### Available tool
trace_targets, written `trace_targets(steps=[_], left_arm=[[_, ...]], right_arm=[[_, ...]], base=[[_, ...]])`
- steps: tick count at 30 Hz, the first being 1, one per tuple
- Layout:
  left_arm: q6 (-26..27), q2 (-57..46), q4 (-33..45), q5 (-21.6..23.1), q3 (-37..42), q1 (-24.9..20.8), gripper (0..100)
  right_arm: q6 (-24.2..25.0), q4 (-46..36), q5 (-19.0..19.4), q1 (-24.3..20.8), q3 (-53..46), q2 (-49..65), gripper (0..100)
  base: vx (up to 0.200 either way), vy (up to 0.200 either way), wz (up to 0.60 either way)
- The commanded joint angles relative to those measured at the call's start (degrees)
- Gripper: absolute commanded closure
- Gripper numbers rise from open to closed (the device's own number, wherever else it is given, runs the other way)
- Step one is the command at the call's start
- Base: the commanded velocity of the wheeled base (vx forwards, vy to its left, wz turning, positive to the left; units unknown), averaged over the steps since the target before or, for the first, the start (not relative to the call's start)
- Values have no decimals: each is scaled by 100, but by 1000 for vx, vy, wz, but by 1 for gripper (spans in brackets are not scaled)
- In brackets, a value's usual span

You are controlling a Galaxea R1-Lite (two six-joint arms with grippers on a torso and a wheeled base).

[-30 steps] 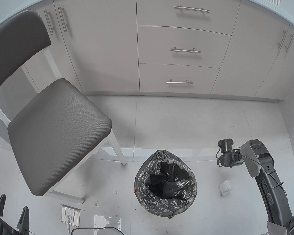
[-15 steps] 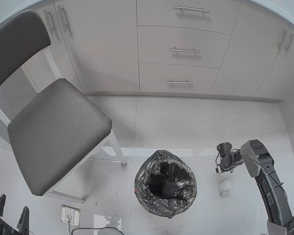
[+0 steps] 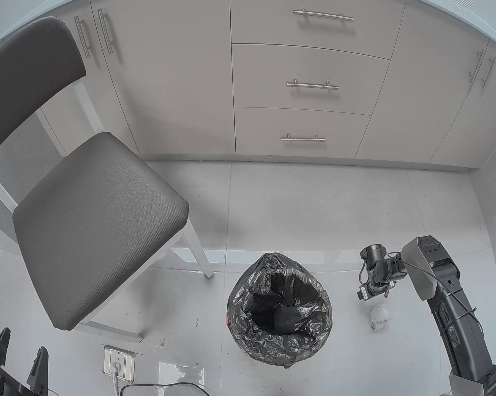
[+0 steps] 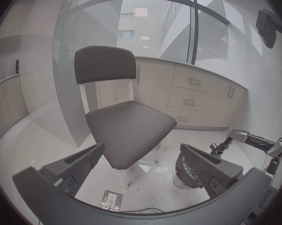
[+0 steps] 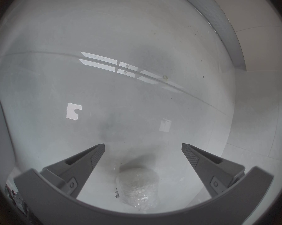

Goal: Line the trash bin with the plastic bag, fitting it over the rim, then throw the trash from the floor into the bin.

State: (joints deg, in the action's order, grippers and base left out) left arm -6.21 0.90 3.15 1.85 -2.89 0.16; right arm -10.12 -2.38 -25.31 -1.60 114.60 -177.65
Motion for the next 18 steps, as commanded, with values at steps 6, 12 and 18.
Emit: trace_targets(steps=[6, 12, 18], left_arm=[[-4, -90, 2, -1, -1, 2, 0], [-4, -90, 2, -1, -1, 2, 0], [-12, -90, 2, -1, -1, 2, 0]], right_arm=[[-34, -8, 158, -16, -1, 4, 0], [-192, 0, 167, 28, -1, 4, 0], [-192, -8, 272, 45, -1, 4, 0]], base=[[0, 0, 0], [0, 0, 0], [0, 0, 0]])
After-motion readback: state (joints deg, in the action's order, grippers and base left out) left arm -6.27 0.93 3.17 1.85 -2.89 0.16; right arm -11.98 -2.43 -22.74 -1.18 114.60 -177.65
